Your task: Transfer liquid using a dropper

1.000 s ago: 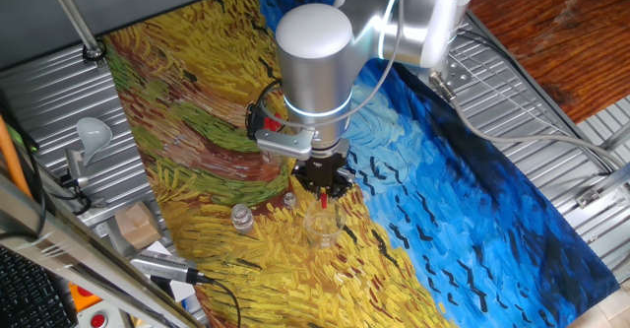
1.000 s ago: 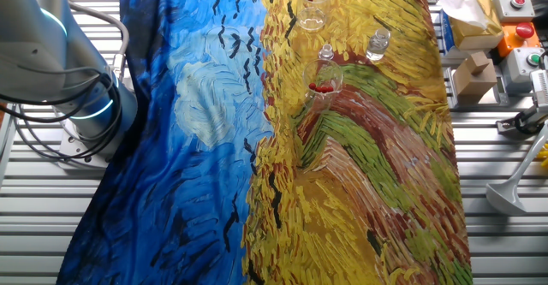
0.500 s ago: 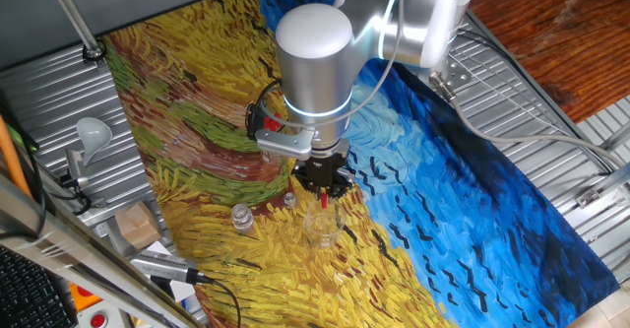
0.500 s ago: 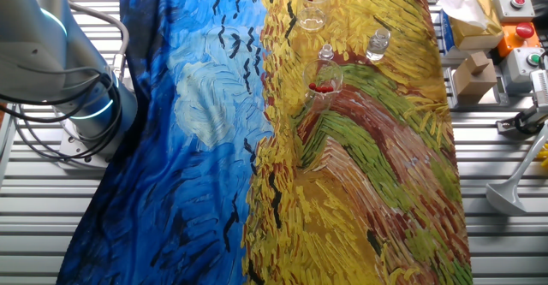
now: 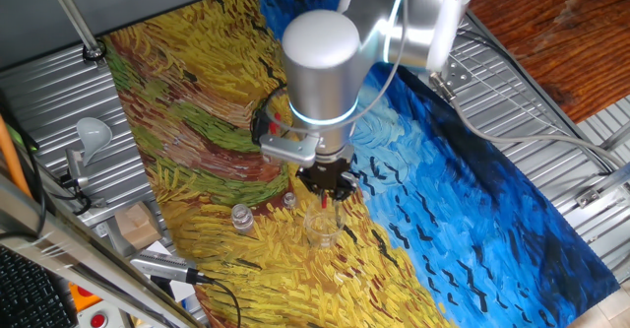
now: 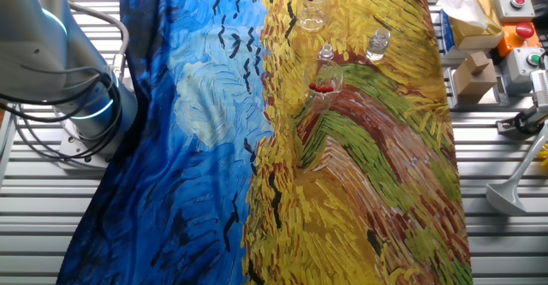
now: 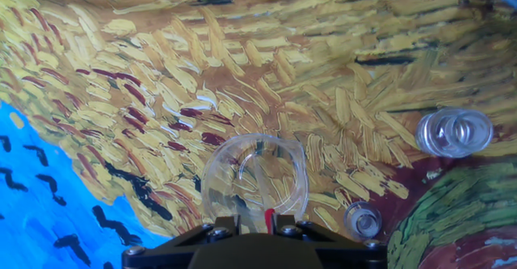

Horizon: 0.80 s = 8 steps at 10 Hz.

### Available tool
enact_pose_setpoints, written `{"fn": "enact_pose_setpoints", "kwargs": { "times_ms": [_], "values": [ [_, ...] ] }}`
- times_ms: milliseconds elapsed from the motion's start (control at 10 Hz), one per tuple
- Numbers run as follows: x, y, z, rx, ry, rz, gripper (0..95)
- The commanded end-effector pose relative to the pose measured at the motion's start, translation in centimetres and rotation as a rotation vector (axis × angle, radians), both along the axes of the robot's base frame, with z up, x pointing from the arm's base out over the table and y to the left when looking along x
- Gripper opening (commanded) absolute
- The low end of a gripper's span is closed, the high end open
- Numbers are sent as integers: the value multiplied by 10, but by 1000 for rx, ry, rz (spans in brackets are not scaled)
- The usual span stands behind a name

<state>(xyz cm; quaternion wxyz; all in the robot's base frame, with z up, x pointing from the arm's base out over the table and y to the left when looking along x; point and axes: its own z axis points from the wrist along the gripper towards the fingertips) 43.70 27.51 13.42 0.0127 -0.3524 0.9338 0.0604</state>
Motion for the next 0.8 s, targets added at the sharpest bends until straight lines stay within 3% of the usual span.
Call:
{"fn": "enact_pose_setpoints", "kwargs": {
  "times_ms": [100, 200, 500, 800],
  "values": [
    [-1, -2, 1, -8, -5, 8, 190],
    [0, -5, 3, -12, -4, 11, 0],
    [8, -26, 14, -21, 6, 46, 0],
    [19, -63, 13, -9, 3, 107, 0]
  ]
}}
